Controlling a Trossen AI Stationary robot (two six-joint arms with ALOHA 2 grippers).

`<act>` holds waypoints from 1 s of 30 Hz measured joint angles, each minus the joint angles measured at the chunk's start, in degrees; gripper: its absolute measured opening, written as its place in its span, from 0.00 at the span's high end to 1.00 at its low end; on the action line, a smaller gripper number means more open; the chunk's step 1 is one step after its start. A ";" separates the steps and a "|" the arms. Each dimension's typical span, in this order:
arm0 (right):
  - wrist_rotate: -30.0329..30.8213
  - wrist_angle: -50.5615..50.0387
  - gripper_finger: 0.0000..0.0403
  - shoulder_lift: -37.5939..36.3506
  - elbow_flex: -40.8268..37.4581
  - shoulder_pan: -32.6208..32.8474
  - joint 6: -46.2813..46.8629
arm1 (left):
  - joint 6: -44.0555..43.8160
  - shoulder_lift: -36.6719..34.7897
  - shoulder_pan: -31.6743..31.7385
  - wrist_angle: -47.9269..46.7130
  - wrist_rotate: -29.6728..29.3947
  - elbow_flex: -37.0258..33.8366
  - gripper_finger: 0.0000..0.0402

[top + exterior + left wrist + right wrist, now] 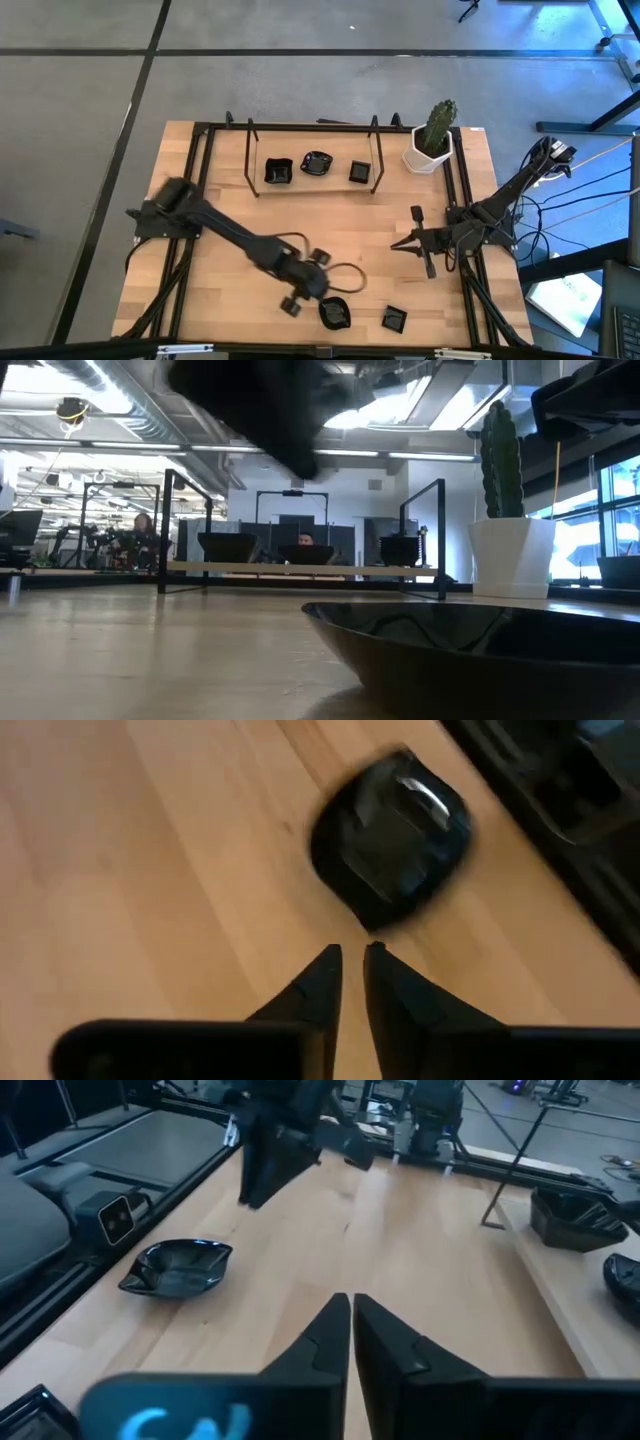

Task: Pick & Place Mini shaped plates
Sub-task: Stack the leaf-shaped plate on the top of the leaf-shaped plate on the shelf

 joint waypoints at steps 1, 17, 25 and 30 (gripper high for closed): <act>-0.13 0.00 0.95 0.00 0.00 0.01 0.00 | 1.27 2.45 0.12 -1.56 -0.50 3.71 0.88; -4.47 -1.05 0.94 0.00 0.00 0.02 0.37 | -6.19 16.78 6.21 -7.25 6.00 20.50 0.61; -4.41 -1.16 0.94 0.00 0.00 0.00 0.35 | -7.96 17.10 3.76 -8.90 8.61 20.55 0.60; -4.41 -0.98 0.94 0.00 0.00 0.00 0.35 | -8.94 17.69 3.03 -9.18 8.76 20.45 0.60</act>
